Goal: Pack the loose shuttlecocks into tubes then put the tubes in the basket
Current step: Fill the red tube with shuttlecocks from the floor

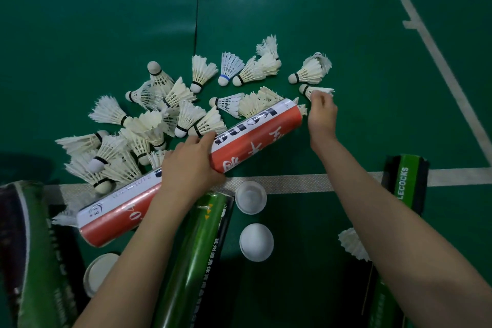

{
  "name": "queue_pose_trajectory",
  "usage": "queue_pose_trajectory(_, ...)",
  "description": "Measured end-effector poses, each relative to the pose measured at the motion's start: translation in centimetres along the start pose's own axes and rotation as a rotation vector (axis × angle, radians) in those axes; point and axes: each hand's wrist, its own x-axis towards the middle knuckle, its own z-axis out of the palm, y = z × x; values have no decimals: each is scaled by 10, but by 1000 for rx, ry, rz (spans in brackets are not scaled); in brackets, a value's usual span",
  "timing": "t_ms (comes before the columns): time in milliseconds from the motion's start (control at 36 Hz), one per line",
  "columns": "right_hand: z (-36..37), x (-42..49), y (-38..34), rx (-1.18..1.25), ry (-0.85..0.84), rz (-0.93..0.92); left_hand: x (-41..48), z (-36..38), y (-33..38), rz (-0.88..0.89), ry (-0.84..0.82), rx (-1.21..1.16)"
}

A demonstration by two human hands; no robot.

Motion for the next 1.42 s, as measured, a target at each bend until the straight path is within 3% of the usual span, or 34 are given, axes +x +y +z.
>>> queue_pose_trajectory(83, -3, 24, 2, -223, 61, 35, 2, 2, -4, -18, -7, 19)
queue_pose_trajectory(139, -5, 31, 3, -310, -28, 118, 3, 4, -8, -23, -11, 36)
queue_pose_trajectory(222, -7, 33, 8, -223, -153, 199, 1, 6, -11, -33, -20, 48)
queue_pose_trajectory(444, -15, 12, 4, -135, 111, -167, -10, 2, -22, -68, -4, -10)
queue_pose_trajectory(583, -24, -24, -14, 38, -88, -350, -17, -5, -28, -68, 20, -68)
queue_pose_trajectory(944, -25, -57, -41, 139, -357, -261, -40, -10, -37, 68, 46, -137)
queue_pose_trajectory(1167, -27, -66, -45, -7, -467, -305, -46, -12, -46, 58, 59, -182)
queue_pose_trajectory(1417, -8, -86, -41, -38, -592, -218, -47, -11, -39, 35, 54, -145)
